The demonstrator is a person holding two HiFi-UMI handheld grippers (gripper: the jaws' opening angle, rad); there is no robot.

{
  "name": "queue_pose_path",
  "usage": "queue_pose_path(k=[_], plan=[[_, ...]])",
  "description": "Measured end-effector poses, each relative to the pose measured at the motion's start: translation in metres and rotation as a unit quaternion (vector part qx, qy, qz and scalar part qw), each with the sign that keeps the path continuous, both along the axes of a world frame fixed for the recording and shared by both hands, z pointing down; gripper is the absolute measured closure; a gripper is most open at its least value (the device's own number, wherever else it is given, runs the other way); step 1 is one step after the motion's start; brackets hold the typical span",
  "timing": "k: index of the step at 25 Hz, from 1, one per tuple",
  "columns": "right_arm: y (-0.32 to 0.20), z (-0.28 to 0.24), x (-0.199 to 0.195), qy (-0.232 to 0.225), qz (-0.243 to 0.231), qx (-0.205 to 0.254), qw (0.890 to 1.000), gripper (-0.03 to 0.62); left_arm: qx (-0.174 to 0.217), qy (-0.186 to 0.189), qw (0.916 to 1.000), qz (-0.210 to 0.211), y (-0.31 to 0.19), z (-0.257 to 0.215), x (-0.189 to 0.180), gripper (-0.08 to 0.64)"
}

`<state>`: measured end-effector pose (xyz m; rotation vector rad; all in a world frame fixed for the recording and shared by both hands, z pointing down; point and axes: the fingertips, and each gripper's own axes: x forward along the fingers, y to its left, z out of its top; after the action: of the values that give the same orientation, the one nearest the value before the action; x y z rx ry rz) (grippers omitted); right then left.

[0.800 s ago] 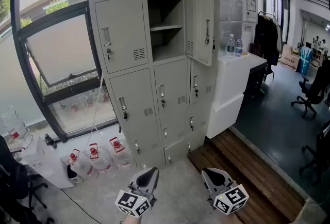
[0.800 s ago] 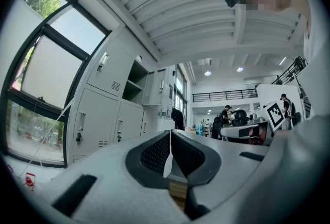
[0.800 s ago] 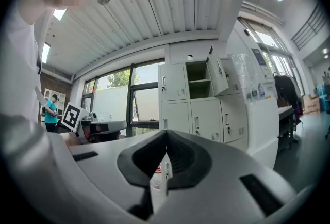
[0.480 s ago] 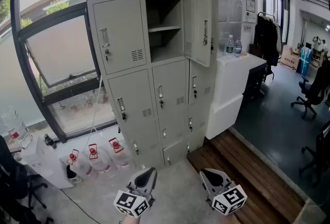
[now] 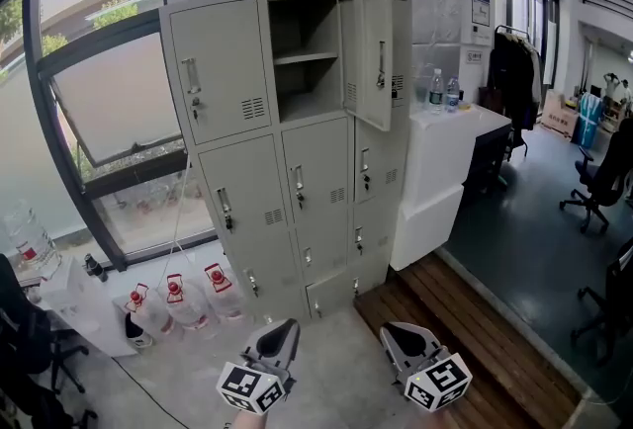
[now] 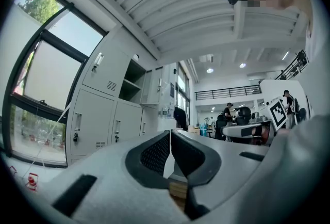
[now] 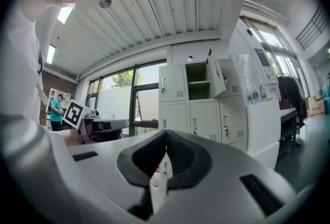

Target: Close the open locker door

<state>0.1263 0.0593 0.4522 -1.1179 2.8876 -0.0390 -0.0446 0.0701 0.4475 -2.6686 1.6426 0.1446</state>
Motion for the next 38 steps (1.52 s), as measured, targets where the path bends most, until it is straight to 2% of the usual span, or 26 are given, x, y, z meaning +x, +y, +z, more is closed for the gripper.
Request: queue_pose_path(k=[10, 16, 21, 26, 33, 38], plan=[[-0.023, -0.001, 0.033, -0.002, -0.029, 0.009, 1.0, 0.58, 0.008, -0.01, 0.9993, -0.035, -0.01, -0.005, 0.025, 0.547], [-0.049, -0.005, 0.028, 0.005, -0.028, 0.021, 0.999, 0.58, 0.01, -0.017, 0.9992, -0.036, -0.037, -0.008, 0.021, 0.548], [-0.089, 0.0, 0.02, 0.015, -0.012, 0.019, 1.0, 0.58, 0.006, -0.014, 0.9997, -0.02, -0.081, 0.0, 0.012, 0.548], [-0.149, -0.004, -0.003, 0.025, 0.016, 0.025, 0.999, 0.58, 0.009, -0.021, 0.9997, 0.005, -0.147, 0.002, -0.015, 0.548], [-0.24, -0.015, -0.056, 0.026, 0.068, 0.029, 0.997, 0.58, 0.011, -0.032, 0.9982, 0.049, -0.254, -0.009, -0.076, 0.548], [-0.285, -0.017, -0.08, 0.024, 0.112, 0.028, 0.993, 0.58, 0.016, -0.038, 0.9969, 0.068, -0.315, -0.013, -0.118, 0.548]])
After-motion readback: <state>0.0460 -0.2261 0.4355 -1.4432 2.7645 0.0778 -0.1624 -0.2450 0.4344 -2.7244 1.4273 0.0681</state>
